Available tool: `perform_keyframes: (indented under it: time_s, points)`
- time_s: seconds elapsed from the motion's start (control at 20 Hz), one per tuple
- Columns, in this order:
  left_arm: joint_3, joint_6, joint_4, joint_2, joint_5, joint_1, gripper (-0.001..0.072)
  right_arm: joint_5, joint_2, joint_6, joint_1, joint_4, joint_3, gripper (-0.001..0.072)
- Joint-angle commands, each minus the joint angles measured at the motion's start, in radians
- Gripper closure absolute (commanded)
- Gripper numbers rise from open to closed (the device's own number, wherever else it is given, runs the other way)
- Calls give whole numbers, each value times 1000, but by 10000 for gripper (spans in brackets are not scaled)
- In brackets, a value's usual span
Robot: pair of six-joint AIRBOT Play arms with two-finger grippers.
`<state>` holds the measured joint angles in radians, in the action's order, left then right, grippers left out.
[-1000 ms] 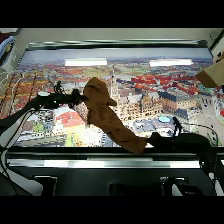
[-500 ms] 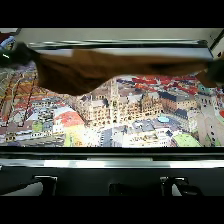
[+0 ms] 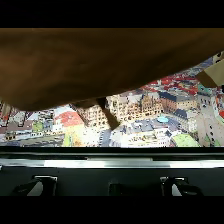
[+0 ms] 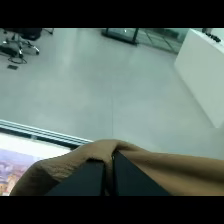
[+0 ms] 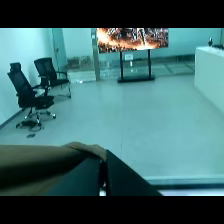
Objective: Fold the clothes and pants, and hang the long-sleeved shirts on hangers.
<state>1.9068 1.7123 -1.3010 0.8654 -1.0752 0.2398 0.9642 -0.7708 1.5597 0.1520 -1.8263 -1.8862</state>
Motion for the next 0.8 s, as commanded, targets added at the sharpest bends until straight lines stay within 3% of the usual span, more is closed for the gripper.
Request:
perform_keyframes:
  time_s: [0.0, 0.25, 0.35, 0.55, 0.75]
  points:
    - [-39, 0, 8, -10, -125, -8, 691, 164, -83, -110, 0, -18, -31, 685]
    - [-298, -28, 79, 191, -124, -130, 690, 459, -406, -198, 0, -127, -25, 685]
    - [-393, -28, 79, 320, -67, -190, 691, 484, -553, -203, 0, -125, -25, 684]
    - [-447, -25, 84, 625, 79, -278, 691, 339, -832, -245, -2, -132, -25, 684]
    - [-424, -25, 217, 843, 219, -298, 690, 90, -1046, -248, -53, -188, -25, 684]
